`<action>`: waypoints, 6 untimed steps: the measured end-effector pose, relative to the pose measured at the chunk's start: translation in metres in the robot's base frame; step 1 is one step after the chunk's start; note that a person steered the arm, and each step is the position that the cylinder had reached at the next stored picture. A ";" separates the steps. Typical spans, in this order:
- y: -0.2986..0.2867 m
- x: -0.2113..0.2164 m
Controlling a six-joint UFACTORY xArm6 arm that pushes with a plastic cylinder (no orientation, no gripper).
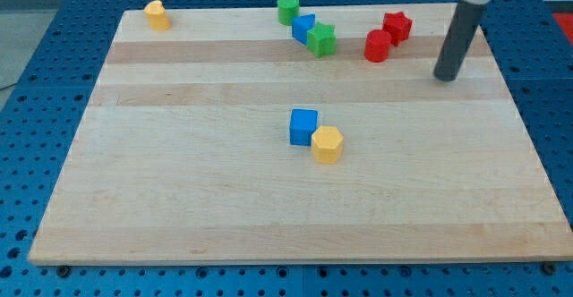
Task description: Nudge the red star down a bit
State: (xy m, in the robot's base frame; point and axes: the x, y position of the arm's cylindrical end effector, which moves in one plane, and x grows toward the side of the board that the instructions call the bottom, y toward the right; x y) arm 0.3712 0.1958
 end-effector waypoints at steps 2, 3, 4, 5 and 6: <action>0.011 -0.022; 0.041 -0.083; 0.028 -0.134; -0.025 -0.150; -0.079 -0.126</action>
